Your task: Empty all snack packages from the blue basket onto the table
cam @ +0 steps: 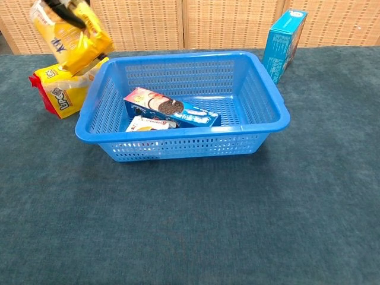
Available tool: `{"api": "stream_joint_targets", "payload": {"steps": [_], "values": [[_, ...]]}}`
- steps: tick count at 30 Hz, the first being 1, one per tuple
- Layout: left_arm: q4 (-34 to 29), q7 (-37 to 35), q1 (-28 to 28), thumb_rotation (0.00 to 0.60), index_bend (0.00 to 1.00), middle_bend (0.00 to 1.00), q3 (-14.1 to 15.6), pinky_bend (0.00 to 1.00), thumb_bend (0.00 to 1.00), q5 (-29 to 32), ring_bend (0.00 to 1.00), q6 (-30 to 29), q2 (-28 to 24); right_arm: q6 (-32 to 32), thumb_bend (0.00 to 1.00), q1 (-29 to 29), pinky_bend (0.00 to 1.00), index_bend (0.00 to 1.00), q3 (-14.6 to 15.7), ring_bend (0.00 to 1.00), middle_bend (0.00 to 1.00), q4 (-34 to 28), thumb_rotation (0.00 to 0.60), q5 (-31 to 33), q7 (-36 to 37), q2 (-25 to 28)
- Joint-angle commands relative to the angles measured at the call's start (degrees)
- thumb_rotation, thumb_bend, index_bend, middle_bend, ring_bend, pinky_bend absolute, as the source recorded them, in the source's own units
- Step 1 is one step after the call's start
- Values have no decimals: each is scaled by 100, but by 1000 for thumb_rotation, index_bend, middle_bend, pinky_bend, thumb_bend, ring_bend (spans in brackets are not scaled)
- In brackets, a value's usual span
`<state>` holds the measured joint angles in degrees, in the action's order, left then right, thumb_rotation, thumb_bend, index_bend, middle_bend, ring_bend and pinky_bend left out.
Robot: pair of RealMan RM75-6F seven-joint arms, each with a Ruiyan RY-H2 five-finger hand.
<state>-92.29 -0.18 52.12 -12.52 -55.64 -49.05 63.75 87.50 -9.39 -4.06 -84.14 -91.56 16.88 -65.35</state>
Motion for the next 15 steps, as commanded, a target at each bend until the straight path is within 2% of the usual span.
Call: {"api": "stream_joint_targets", "payload": {"steps": [1,5,6,7,8,9,10,12,15], "values": [[158,-547,-460,600,752,762,389,826,477,-761,676,87,-236,15,0,7,99,0,10,0,0,-29,600,-25,-13,10],[623,-1064,-795,600,722,727,642,805,454,-1399,622,-27,-70,35,0,11,99,0,37,0,0,-91,600,-88,-51,22],[727,-1173,-843,600,667,648,709,728,436,-1495,541,11,-20,39,0,10,99,0,43,0,0,-100,600,-105,-59,23],[795,-1291,-868,600,512,464,776,567,390,-1579,372,106,4,39,0,8,99,0,48,0,0,-108,600,-117,-65,23],[836,-1408,-873,600,368,321,825,421,344,-1647,250,219,4,37,0,7,100,0,51,0,0,-112,600,-123,-70,24],[811,-1640,-876,600,169,132,883,209,255,-1732,94,402,-16,28,0,5,100,0,58,0,0,-116,600,-129,-73,24],[774,-1928,-902,600,29,14,881,64,154,-1879,6,422,-36,20,0,3,100,0,62,0,0,-117,600,-130,-75,24],[781,-2194,-961,586,0,0,867,0,31,-2095,0,289,-42,9,0,1,99,0,64,0,0,-116,600,-126,-75,23],[727,-2608,-1096,563,0,0,807,0,0,-2581,0,-219,-94,-3,0,-7,99,0,62,0,0,-116,600,-123,-61,27]]}}
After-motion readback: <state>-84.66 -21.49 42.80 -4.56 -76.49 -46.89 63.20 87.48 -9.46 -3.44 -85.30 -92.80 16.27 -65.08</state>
